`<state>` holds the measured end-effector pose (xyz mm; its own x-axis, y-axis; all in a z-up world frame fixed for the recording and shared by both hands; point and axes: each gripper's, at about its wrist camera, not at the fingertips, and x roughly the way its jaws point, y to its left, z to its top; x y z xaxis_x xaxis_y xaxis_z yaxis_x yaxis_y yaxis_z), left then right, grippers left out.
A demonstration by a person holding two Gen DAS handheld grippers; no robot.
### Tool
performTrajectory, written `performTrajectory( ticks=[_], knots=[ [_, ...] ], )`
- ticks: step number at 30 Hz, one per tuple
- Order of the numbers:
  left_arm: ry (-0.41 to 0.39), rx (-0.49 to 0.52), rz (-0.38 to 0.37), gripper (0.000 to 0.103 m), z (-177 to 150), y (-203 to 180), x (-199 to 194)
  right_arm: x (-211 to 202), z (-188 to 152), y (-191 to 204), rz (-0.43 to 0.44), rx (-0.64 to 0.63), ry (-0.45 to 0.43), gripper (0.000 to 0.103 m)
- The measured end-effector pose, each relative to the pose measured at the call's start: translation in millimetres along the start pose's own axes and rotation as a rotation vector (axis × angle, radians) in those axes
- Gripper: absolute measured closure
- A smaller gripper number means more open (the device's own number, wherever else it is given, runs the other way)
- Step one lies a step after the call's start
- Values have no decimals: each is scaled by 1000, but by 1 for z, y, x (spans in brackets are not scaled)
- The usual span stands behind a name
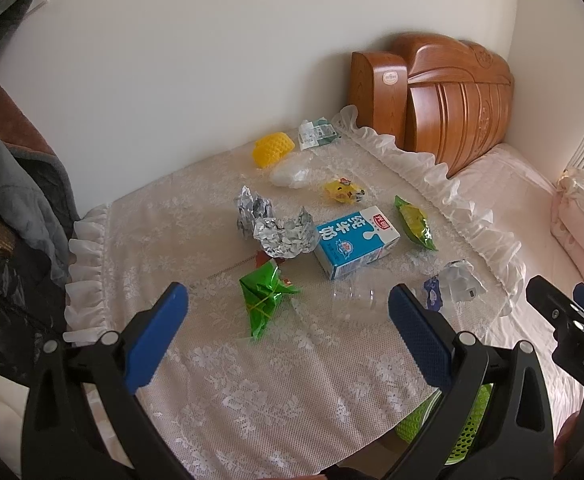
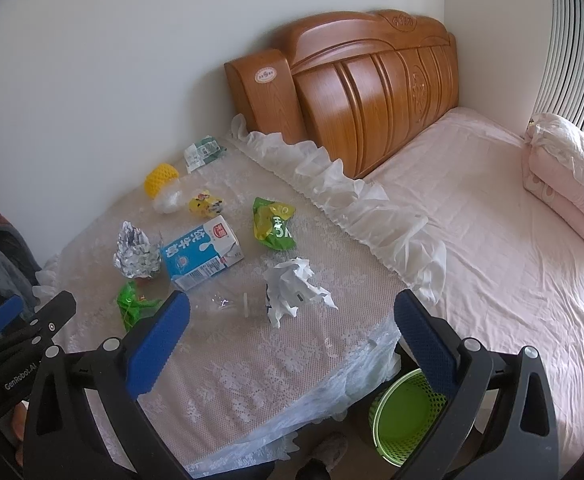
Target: Collect trash
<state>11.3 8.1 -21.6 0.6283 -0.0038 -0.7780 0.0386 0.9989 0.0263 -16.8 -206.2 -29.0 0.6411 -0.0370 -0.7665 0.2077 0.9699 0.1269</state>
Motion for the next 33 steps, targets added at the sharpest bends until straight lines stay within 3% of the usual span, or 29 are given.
performTrajectory(
  ticks=[33],
  knots=[
    [9,-2,1,7,1,2,1,3,-1,-1,-5,0,17,2]
  ],
)
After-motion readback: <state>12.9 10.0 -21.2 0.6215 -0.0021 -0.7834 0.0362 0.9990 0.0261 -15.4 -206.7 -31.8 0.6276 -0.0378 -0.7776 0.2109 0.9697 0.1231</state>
